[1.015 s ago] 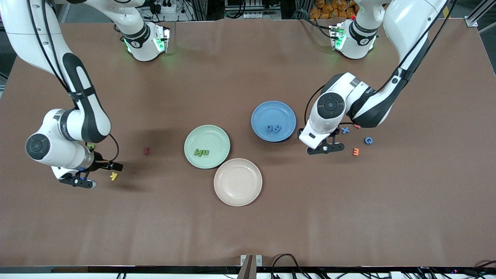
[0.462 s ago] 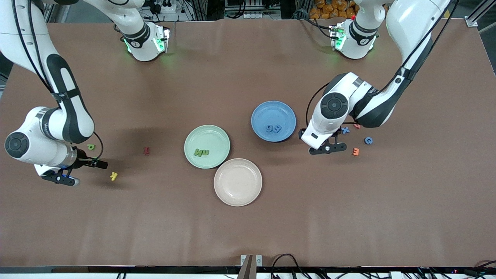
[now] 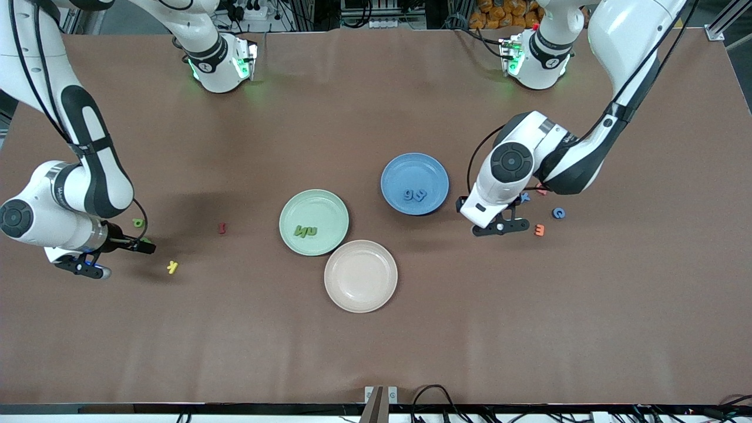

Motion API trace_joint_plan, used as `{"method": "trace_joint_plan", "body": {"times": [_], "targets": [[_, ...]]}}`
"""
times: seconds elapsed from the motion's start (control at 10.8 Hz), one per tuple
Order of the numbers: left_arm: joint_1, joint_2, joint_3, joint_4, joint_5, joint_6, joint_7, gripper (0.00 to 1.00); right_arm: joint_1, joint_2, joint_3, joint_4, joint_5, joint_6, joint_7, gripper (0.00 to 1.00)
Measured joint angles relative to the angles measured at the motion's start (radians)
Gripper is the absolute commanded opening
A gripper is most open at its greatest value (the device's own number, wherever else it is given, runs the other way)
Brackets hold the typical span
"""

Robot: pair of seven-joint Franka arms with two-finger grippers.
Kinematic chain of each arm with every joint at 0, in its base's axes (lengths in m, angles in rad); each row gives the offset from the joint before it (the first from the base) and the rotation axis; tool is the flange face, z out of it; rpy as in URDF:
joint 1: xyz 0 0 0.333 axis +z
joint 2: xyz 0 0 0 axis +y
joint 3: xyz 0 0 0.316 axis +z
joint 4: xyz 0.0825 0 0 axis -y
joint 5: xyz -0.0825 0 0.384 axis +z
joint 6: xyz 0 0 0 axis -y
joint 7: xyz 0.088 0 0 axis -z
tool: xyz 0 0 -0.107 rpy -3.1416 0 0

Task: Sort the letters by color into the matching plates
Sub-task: 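Withdraw the left gripper while the right gripper moves toward the green B, then lower the right gripper onto the green B while the left gripper approaches blue c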

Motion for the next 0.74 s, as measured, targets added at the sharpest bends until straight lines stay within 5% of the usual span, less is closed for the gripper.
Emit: {"method": "trace_joint_plan", "body": {"times": [0.74], "targets": [[-0.038, -0.048, 0.178, -0.005, -0.031, 0.001, 0.102, 1.00, -0.024, 0.006, 0.000, -0.089, 0.000, 0.168, 0.001, 1.00]]}}
